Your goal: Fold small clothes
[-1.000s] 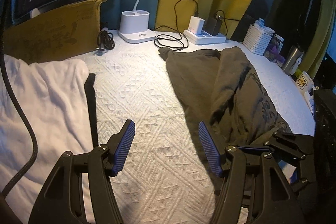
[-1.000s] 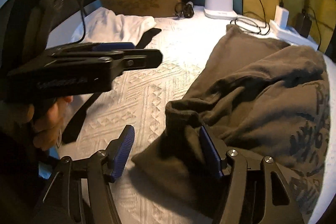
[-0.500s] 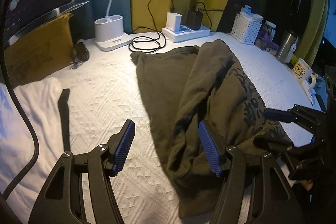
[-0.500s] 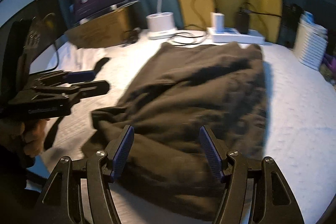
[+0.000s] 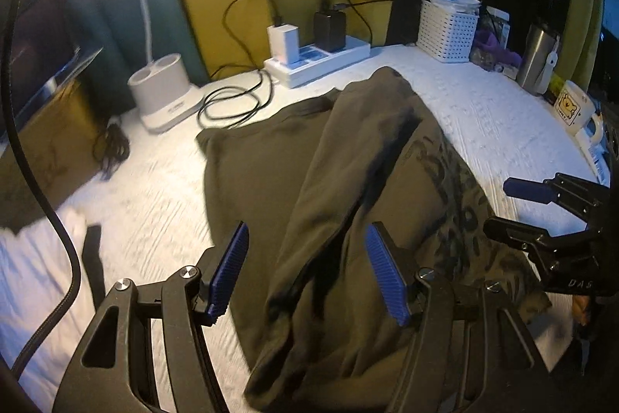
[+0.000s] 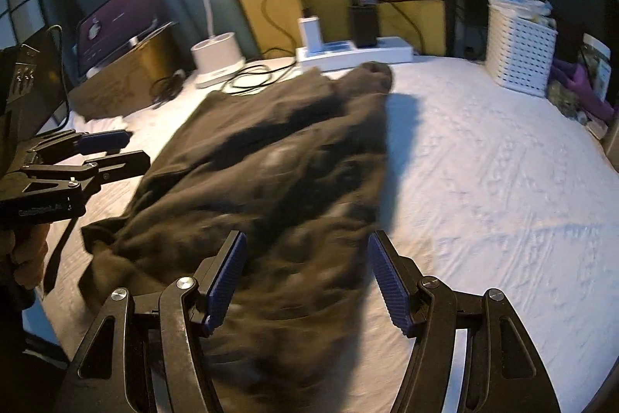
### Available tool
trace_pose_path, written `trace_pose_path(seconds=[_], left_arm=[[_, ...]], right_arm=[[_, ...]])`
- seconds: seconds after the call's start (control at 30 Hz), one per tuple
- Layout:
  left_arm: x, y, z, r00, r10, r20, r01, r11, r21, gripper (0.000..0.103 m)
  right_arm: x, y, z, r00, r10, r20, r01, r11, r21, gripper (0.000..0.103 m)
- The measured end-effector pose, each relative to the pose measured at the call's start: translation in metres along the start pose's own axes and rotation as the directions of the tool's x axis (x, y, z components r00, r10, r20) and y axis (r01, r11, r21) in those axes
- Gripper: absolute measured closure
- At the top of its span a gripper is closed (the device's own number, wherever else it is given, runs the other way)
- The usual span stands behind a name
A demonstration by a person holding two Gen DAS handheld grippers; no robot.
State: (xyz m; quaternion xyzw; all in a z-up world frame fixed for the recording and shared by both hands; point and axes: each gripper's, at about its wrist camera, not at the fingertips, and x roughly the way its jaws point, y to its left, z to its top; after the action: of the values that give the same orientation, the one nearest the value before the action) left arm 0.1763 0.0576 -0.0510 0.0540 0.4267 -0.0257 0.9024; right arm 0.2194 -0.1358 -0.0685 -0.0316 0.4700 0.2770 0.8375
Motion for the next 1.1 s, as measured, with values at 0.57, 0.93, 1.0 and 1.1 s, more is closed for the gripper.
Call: trace_pose_path(seconds=[0.57,0.93,1.0,1.1], left_arm=[[0.081,-0.065,0.058,0.994,0.078,-0.073,-0.057,0.967,0.247,0.040],[0.080,-0.030,0.067,1.000,0.025,0.007,-0.026,0.980,0.199,0.098],[0.072,-0.013,0.068,0.999,0.025,0.034,-0.030,0.989,0.145,0.100],[0.061,0.026,0.070,0.998,0.018,0.060,-0.019,1.000,0.014,0.100]], right_arm=[[0.021,-0.088,0.021,1.000,-0.014,-0.022,0.016,0.993,0.115,0.036],[0.034,-0.081,0.037,0.999,-0.025,-0.035,0.028,0.995,0.093,0.035],[0.037,-0.075,0.041,0.999,-0.028,-0.039,0.031,0.996,0.082,0.035],[0.039,-0.061,0.047,0.999,-0.029,-0.039,0.031,0.998,0.056,0.035]])
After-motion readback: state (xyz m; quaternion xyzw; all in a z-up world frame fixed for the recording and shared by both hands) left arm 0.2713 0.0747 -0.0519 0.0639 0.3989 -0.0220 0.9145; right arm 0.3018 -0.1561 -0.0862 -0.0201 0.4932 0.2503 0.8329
